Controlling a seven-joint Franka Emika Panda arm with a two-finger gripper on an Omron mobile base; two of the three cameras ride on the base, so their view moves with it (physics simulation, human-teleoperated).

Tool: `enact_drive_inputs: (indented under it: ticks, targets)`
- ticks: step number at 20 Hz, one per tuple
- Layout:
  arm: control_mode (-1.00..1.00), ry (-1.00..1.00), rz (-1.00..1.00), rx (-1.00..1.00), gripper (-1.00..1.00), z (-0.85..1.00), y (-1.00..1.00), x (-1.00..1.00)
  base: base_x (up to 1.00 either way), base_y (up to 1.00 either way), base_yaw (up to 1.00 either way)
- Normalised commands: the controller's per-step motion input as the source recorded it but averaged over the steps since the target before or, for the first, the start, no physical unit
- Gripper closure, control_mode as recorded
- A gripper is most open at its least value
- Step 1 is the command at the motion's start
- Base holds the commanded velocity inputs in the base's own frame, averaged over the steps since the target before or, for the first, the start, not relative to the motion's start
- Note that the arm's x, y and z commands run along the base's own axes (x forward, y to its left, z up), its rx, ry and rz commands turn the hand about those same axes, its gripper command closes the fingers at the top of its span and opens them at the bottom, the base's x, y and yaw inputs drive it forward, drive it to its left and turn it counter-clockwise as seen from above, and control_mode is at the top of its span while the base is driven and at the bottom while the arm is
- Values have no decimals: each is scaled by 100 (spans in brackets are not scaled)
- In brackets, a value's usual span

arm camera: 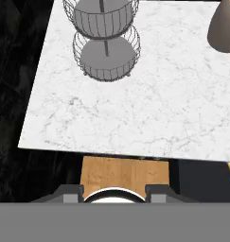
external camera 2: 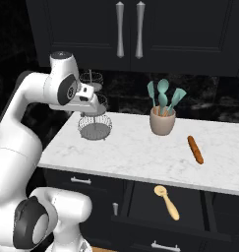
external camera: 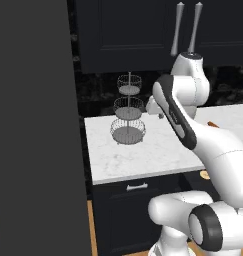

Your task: Pick the pizza cutter from the drawer and place it on the counter.

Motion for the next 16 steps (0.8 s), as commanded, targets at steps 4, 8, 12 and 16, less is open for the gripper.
enact_drive_inputs:
  ticks: [4,8,12,16]
  targets:
    - [-100,4,0,-3,-100,-5,-19,-37,0,0,0]
    - [-100,10,0,-7,-100,-29,-63,-57,0,0,0]
    - [-100,12,0,-5,-100,-52,-88,-11,0,0,0]
    - [-100,9,6,-1,-100,-56,-100,0,0,0,0]
